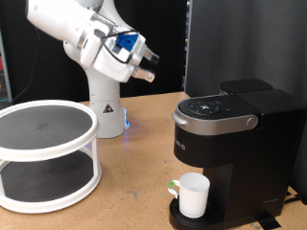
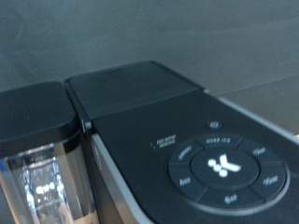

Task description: Make a cup of coffee with the keurig machine

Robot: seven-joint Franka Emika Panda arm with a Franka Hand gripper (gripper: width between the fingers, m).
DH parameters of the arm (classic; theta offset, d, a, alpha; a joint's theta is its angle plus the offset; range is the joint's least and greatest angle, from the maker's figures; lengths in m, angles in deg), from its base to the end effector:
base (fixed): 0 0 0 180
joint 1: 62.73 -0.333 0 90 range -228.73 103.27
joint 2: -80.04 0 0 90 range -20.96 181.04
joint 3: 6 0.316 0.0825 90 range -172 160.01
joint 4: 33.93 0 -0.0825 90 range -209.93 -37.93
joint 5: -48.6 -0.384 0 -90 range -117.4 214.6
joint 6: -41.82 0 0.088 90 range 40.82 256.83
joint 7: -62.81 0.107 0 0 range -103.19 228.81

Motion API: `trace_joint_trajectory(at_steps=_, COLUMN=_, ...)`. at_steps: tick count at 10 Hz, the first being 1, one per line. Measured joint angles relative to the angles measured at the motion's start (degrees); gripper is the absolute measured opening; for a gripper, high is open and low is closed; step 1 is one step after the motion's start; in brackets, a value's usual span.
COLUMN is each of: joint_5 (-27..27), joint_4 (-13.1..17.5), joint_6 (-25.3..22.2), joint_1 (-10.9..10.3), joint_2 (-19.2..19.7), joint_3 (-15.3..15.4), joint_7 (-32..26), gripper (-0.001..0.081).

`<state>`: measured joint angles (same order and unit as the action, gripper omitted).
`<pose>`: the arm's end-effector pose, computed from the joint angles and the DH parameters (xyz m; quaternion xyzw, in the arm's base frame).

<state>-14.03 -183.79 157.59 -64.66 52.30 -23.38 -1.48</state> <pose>0.3874 -0.0533 0.4262 -0.8477 -0.1237 -0.2640 0.4433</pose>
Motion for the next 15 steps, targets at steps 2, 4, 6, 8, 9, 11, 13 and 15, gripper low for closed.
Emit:
trace_joint_trajectory(at_steps=2, joint_5=1.7, joint_4=-0.4, joint_6=0.1, joint_1=0.0, joint_2=-2.3, joint_3=0.4, joint_7=2.6, gripper=0.0801)
trace_joint_trajectory(at_steps=4, joint_5=4.8, joint_4=0.1, joint_6=-0.9, joint_1=0.0, joint_2=-2.1, joint_3=0.7, joint_7=2.6, gripper=0.0801)
trace_joint_trajectory(at_steps=6, joint_5=12.6, joint_4=2.4, joint_6=-1.4, joint_1=-0.3, joint_2=-1.5, joint_3=4.4, joint_7=5.5, gripper=0.0801)
trace_joint_trajectory(at_steps=8, joint_5=21.3, joint_4=5.8, joint_6=-1.4, joint_1=-0.5, joint_2=0.0, joint_3=9.2, joint_7=9.1, gripper=0.0801)
trace_joint_trajectory(at_steps=9, joint_5=23.3, joint_4=7.9, joint_6=-3.0, joint_1=-0.7, joint_2=1.2, joint_3=10.9, joint_7=11.5, gripper=0.0801)
trace_joint_trajectory(at_steps=11, joint_5=24.1, joint_4=10.1, joint_6=-4.3, joint_1=-0.8, joint_2=3.6, joint_3=11.2, joint_7=12.4, gripper=0.0801)
trace_joint_trajectory(at_steps=13, joint_5=30.9, joint_4=10.6, joint_6=-3.8, joint_1=-0.8, joint_2=3.5, joint_3=12.7, joint_7=11.4, gripper=0.0801)
trace_joint_trajectory(at_steps=15, joint_5=38.9, joint_4=13.1, joint_6=-3.2, joint_1=-0.8, joint_2=3.7, joint_3=16.4, joint_7=13.7, gripper=0.0801)
